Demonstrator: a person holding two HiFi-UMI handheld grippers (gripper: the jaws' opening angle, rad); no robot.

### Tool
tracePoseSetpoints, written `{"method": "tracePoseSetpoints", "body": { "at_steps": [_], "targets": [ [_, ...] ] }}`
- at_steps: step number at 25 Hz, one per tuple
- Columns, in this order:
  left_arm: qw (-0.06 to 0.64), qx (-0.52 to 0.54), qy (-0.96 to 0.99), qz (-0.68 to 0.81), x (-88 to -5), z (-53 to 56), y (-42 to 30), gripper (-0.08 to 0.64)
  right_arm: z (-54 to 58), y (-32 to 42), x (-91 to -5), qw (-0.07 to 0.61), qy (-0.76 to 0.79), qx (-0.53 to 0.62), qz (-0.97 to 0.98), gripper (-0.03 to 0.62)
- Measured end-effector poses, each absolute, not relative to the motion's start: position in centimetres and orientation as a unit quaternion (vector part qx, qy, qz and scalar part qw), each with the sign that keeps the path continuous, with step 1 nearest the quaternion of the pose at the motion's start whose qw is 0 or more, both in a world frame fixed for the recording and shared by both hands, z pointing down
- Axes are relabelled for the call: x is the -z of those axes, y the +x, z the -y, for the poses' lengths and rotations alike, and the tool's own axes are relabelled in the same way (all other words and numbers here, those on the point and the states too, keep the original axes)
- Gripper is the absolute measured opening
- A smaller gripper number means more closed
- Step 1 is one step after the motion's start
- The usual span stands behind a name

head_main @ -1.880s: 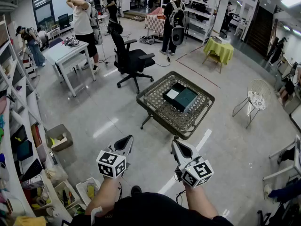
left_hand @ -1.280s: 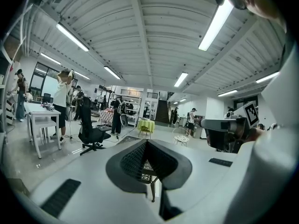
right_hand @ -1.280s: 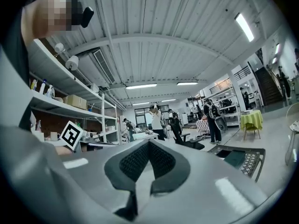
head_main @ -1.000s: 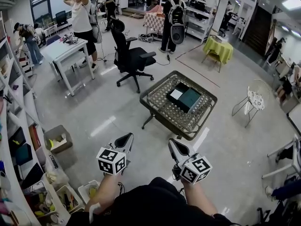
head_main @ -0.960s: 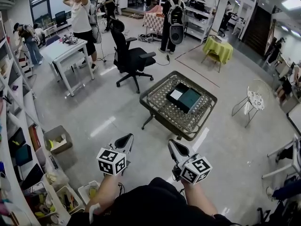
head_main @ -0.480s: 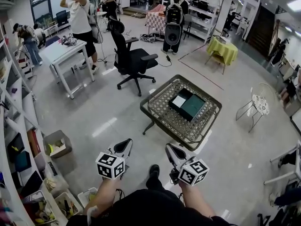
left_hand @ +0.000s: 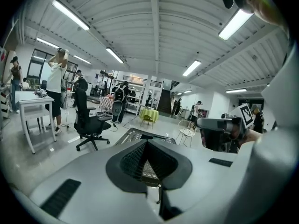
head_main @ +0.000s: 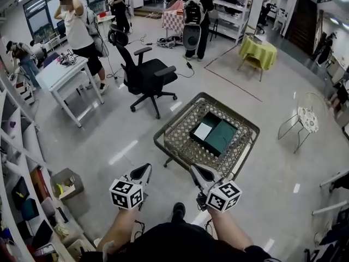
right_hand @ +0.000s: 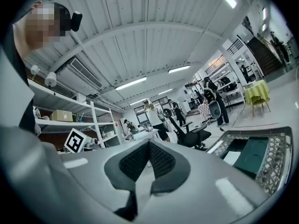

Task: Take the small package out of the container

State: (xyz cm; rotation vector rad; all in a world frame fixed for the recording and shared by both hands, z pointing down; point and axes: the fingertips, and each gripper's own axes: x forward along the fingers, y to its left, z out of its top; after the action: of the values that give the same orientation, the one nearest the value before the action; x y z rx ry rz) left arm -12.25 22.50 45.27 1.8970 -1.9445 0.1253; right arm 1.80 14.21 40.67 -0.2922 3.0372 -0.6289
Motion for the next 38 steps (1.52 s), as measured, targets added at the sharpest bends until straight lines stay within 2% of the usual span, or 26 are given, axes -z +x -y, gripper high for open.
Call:
{"method": "tracePoseSetpoints", "body": {
  "at_steps": [8, 19, 38],
  "targets": [
    [0.177, -0.047, 0.709, 0.681, -42.8, -14.2, -10.8, 0.004, -7.4, 3.2, -40.5, 0.017, -0.117, 0.203, -0.972, 0.009],
    [0.187, -0.037, 0.730, 0.656, -43.9, -7.3, -12.4, 0.005, -2.4, 3.6, -43.2, -0.007, -0.165, 0.226, -0.960, 0.009],
    [0.208, -0.048, 0.788, 0.577, -44.5, 11.5, -25.5, 0.005, 13.0, -9.7, -43.8, -0.061, -0.244, 0.248, -0.936, 0.009]
  ]
}}
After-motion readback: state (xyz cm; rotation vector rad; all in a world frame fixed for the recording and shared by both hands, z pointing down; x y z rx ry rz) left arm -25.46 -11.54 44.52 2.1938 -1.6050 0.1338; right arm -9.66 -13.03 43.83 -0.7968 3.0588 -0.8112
